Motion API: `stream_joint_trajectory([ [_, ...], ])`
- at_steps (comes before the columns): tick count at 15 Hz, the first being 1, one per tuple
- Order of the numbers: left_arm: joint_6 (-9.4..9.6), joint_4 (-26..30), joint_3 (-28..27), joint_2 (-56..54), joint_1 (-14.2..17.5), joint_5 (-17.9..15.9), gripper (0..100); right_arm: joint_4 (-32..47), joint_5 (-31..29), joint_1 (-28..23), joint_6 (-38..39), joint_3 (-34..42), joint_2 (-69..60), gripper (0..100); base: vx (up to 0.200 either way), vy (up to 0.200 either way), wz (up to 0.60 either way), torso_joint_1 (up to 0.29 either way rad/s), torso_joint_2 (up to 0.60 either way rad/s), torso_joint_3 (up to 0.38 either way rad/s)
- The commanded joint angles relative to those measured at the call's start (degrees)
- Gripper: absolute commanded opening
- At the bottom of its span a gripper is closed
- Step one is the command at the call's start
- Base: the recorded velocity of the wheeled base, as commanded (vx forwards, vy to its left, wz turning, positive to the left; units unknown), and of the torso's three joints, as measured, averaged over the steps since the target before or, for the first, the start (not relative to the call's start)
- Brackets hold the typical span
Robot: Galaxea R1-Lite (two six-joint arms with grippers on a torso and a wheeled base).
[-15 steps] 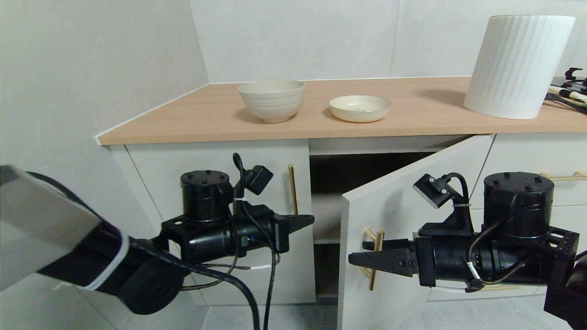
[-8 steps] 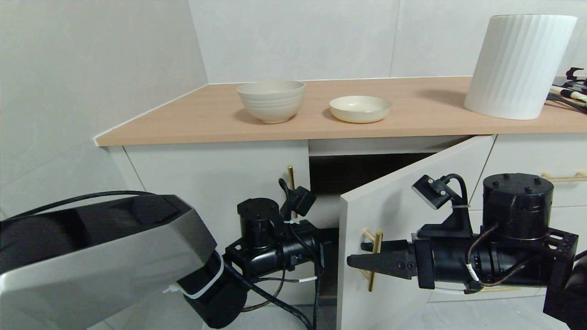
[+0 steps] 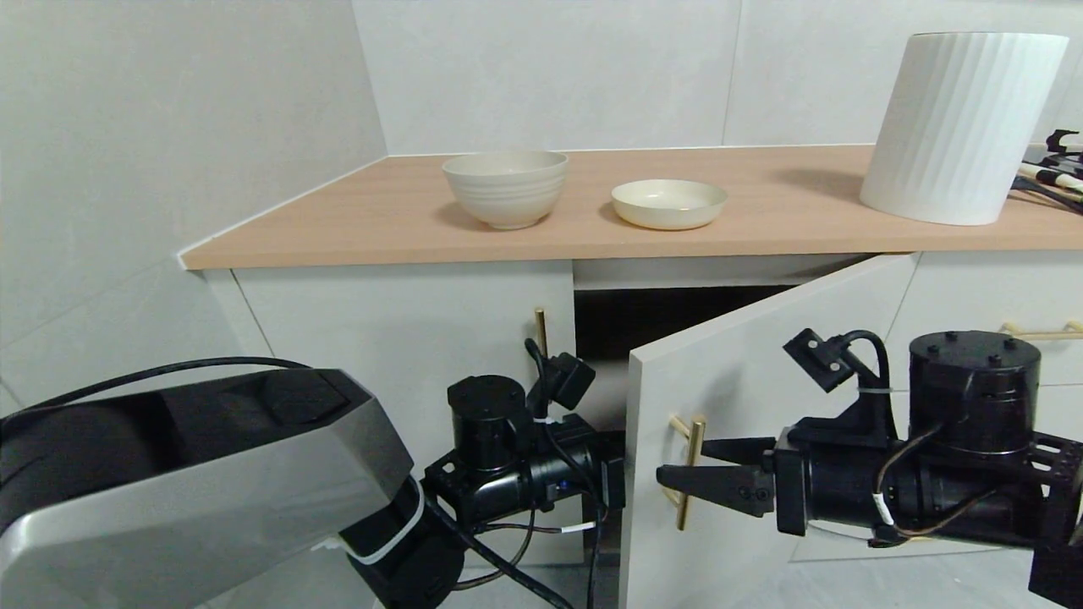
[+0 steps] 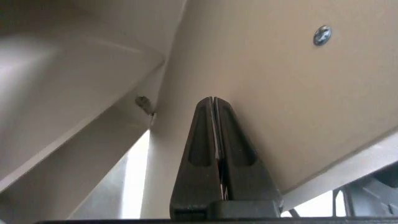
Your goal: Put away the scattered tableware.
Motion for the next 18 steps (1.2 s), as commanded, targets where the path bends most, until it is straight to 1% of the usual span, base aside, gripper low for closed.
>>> stream_joint_trajectory([
  [1, -0.03, 0.0, 0.1, -0.8, -0.2, -0.1, 0, -0.4, -1.0, -2.3, -0.3, 1.7, -3.5, 100, 0.0, 0.0, 0.0, 0.0, 0.0, 0.0],
  [2, -0.12, 0.0, 0.1, -0.8, -0.3, -0.1, 0, 0.0, -1.0, -3.0, -0.3, 2.4, -5.2, 100, 0.0, 0.0, 0.0, 0.0, 0.0, 0.0],
  [4, -0.12, 0.0, 0.1, -0.9, -0.3, -0.1, 0, 0.1, -1.0, -3.0, -0.3, 6.2, -9.0, 100, 0.0, 0.0, 0.0, 0.0, 0.0, 0.0],
  [7, -0.12, 0.0, 0.1, -1.0, -0.3, -0.1, 0, 0.1, -1.0, -0.9, -0.3, 12.5, -13.7, 100, 0.0, 0.0, 0.0, 0.0, 0.0, 0.0],
  [9, -0.12, 0.0, 0.3, -2.0, -0.2, 0.6, 0, 0.1, -1.0, 1.3, -0.4, 18.5, -17.3, 100, 0.0, 0.0, 0.0, 0.0, 0.0, 0.0],
  [11, -0.12, 0.0, 0.5, -2.6, -0.3, 0.6, 0, 0.1, -1.2, 3.1, -0.5, 21.5, -18.3, 100, 0.0, 0.0, 0.0, 0.0, 0.0, 0.0],
  [12, -0.2, 0.1, 0.5, -2.7, -0.2, 0.6, 0, 0.1, -3.0, 4.7, -0.9, 23.5, -18.5, 100, 0.0, 0.0, 0.0, 0.0, 0.0, 0.0],
  [13, -0.2, 0.1, 0.5, -2.6, -0.3, 0.6, 0, 0.2, -7.4, 6.6, -2.6, 24.4, -17.7, 100, 0.0, 0.0, 0.0, 0.0, 0.0, 0.0],
  [14, -0.2, 0.2, 0.5, -2.5, -0.3, 0.6, 0, 0.2, -16.6, 10.6, -5.0, 24.9, -16.6, 100, 0.0, 0.0, 0.0, 0.0, 0.0, 0.0],
  [15, -0.29, 0.2, 0.5, -2.5, -0.3, 0.6, 0, 0.2, -23.2, 14.0, -5.1, 24.9, -16.7, 100, 0.0, 0.0, 0.0, 0.0, 0.0, 0.0],
  [16, -0.47, 0.2, 0.5, -2.6, -0.3, 0.6, 0, 0.2, -25.8, 16.7, -5.3, 24.9, -17.0, 100, 0.0, 0.0, 0.0, 0.0, 0.0, 0.0],
  [18, -0.64, 0.2, 0.6, -2.6, -0.3, 0.6, 0, 0.3, -25.7, 17.7, -5.3, 25.0, -17.7, 100, 0.0, 0.0, 0.0, 0.0, 0.0, 0.0],
])
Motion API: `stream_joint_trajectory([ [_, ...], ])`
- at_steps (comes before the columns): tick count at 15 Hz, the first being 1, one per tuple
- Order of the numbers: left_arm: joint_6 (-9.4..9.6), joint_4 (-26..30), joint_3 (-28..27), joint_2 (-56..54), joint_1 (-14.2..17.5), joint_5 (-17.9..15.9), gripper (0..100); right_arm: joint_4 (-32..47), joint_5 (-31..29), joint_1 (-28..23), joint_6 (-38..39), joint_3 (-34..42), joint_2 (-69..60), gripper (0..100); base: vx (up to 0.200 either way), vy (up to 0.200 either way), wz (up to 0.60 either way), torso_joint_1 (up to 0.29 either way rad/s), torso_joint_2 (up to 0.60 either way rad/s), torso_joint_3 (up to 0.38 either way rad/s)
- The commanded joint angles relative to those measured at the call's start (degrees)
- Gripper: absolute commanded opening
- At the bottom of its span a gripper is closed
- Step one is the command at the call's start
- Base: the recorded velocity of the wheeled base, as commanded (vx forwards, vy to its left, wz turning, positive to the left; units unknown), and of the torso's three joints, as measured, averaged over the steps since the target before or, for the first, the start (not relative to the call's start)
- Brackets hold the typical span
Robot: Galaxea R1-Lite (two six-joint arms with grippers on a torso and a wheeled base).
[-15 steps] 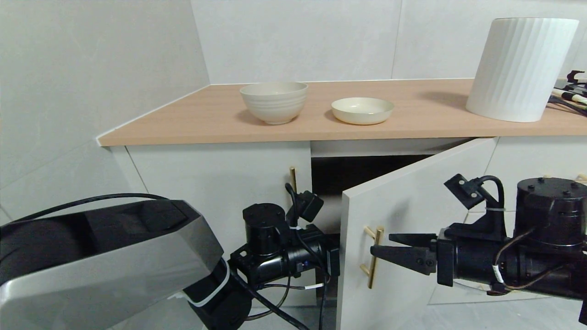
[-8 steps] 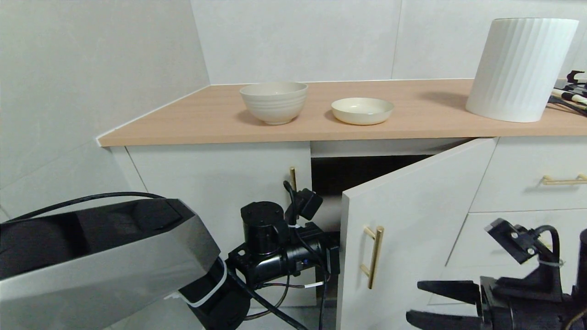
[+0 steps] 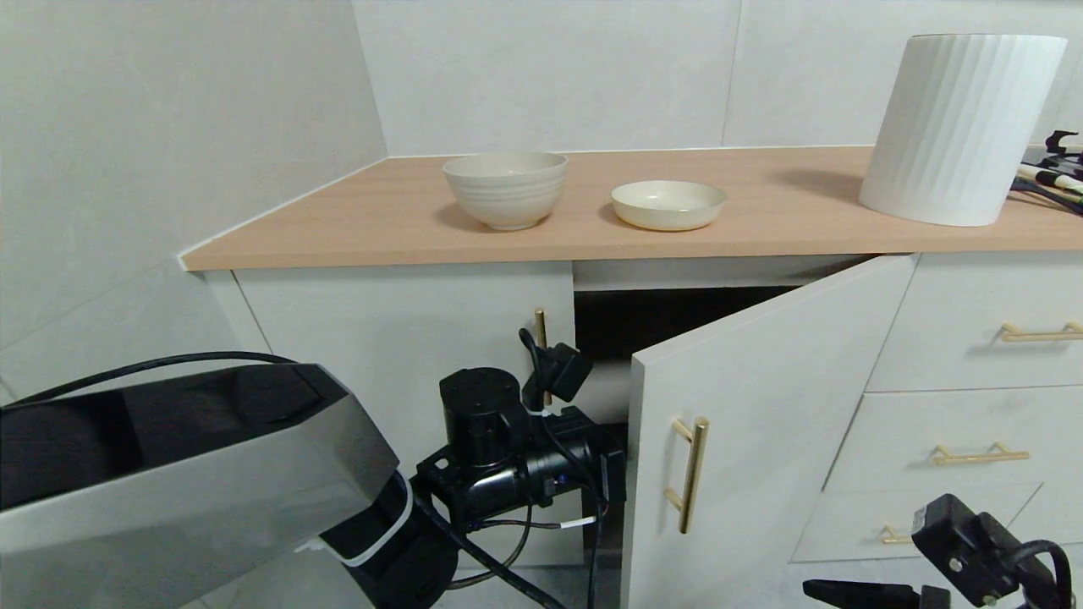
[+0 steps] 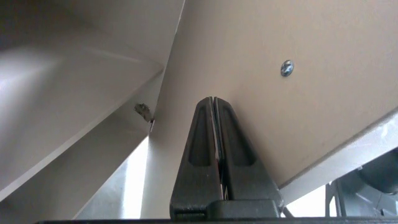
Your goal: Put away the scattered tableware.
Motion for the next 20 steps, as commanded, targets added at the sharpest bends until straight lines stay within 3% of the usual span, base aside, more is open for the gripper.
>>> stream_joint_trajectory([
  [1, -0.01, 0.0, 0.1, -0.3, 0.0, 0.0, 0, 0.2, -0.2, 1.7, 0.0, 0.2, -0.3, 100, 0.0, 0.0, 0.0, 0.0, 0.0, 0.0],
  [4, -0.01, 0.0, 0.3, -0.6, -0.3, 0.0, 0, 0.2, -0.2, 1.7, 0.0, 0.2, -0.4, 100, 0.0, 0.0, 0.0, 0.0, 0.0, 0.0],
  [11, -0.01, 0.1, 0.5, -0.7, -1.0, 0.0, 0, 0.2, -0.2, 1.7, 0.0, 0.5, -0.3, 100, -0.171, 0.0, 0.0, 0.003, 0.0, 0.003],
  [14, -1.5, 2.0, -3.9, 2.4, -0.7, 0.0, 0, 0.2, -0.2, 1.7, 0.0, 0.5, -0.3, 100, 0.0, 0.0, 0.0, 0.0, 0.0, 0.0],
  [17, -1.5, 8.2, -9.4, 4.2, -0.5, 0.0, 0, 0.2, -0.2, 1.7, 0.0, 0.5, -0.3, 100, 0.0, 0.0, 0.0, 0.0, 0.0, 0.0],
  [20, -1.5, 9.2, -10.5, 3.3, -1.1, 1.5, 0, 0.2, -0.2, 1.7, 0.0, 0.4, -0.4, 100, 0.0, 0.0, 0.0, 0.0, 0.0, 0.0],
])
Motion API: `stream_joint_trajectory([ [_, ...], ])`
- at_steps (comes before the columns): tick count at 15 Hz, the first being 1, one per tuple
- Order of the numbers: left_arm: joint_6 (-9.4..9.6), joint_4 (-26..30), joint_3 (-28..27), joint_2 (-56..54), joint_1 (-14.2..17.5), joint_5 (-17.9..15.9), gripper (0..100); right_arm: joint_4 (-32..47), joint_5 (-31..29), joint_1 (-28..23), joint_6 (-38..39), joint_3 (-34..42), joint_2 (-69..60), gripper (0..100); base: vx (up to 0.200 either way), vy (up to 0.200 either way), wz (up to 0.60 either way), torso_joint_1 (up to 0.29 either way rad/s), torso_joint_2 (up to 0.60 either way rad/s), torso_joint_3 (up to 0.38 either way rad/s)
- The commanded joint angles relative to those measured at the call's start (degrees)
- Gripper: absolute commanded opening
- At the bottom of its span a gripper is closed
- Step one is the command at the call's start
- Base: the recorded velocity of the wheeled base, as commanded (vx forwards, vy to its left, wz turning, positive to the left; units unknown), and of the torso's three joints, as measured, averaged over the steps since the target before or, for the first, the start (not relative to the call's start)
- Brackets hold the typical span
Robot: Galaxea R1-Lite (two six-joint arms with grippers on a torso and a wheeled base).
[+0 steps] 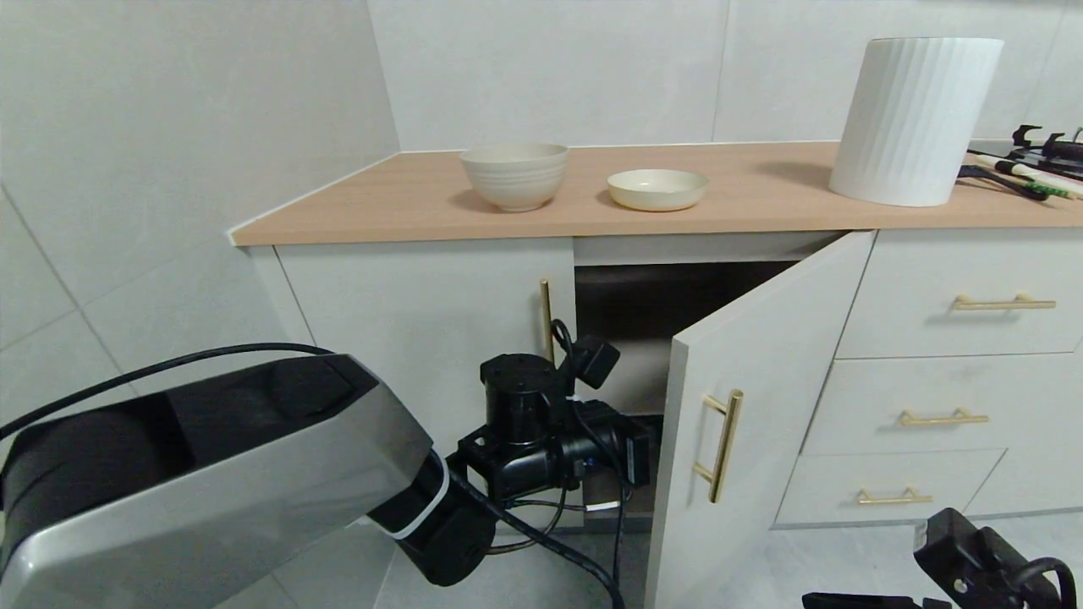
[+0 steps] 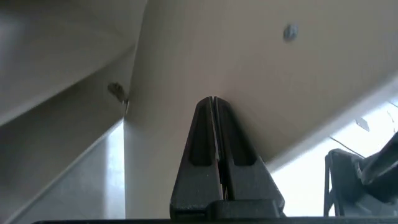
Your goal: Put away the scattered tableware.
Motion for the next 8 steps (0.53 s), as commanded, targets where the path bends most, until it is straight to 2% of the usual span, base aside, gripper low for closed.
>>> stream_joint_trajectory([
  [1, -0.02, 0.0, -0.5, -0.8, -0.8, 2.9, 0, -0.1, 0.0, 0.0, 0.0, 0.0, -0.1, 100, 0.0, 0.0, 0.0, 0.0, 0.0, 0.0],
  [4, -0.02, 0.3, -0.4, -2.6, -2.6, 3.6, 0, -0.1, 0.0, 0.0, 0.0, -0.1, -0.5, 100, 0.0, 0.0, 0.0, 0.0, 0.0, 0.0],
  [8, -0.02, 1.8, -0.8, -2.9, -3.3, 3.7, 0, -0.1, 0.0, 0.0, 0.0, -0.1, -0.5, 100, 0.0, 0.0, 0.0, 0.0, 0.0, 0.0],
])
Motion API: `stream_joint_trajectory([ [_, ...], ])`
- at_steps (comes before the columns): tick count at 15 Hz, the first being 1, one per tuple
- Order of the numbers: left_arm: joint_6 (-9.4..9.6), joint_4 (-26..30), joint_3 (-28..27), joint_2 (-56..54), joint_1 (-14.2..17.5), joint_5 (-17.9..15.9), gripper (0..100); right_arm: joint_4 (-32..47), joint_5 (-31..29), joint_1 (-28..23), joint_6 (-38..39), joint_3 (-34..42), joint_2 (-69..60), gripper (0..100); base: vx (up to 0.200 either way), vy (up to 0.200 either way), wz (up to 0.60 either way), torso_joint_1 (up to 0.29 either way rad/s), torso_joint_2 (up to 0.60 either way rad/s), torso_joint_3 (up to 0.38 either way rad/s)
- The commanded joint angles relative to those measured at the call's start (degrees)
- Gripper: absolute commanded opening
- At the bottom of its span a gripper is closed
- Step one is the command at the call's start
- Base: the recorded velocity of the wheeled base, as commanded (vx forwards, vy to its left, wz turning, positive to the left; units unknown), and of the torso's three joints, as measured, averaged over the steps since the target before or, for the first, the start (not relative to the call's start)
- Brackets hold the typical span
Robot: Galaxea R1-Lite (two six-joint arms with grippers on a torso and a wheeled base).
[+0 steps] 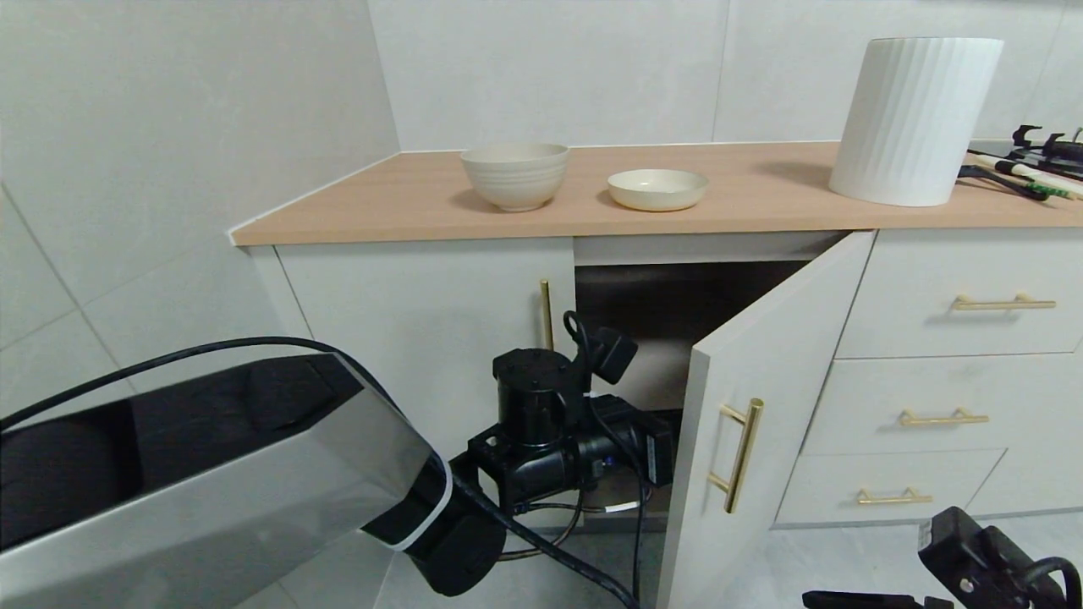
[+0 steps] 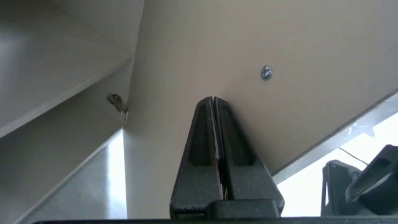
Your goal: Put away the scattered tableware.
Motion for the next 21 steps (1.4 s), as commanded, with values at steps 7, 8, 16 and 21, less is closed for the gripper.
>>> stream_joint_trajectory([
  [7, -0.98, 2.6, -3.3, 1.0, 0.0, 0.0, 0, 0.0, 0.0, 0.0, 0.0, 0.0, 0.0, 100, -0.086, 0.0, 0.0, 0.003, 0.0, 0.0],
  [8, -2.13, 2.6, -3.7, 1.1, 0.0, -0.1, 0, 0.0, 0.0, 0.0, 0.0, 0.0, 0.0, 100, 0.0, 0.0, 0.0, 0.0, 0.0, 0.0],
  [16, -4.5, 2.9, -5.2, 1.7, -0.1, 0.7, 0, 0.0, 0.1, 0.0, 0.0, 0.0, 0.0, 100, 0.0, 0.0, 0.0, 0.0, 0.0, 0.0],
  [21, -5.64, 10.8, -1.9, -9.5, -10.3, -11.0, 0, 0.0, 2.9, 5.1, -0.2, 1.7, -8.1, 100, 0.0, 0.0, 0.0, 0.0, 0.0, 0.0],
])
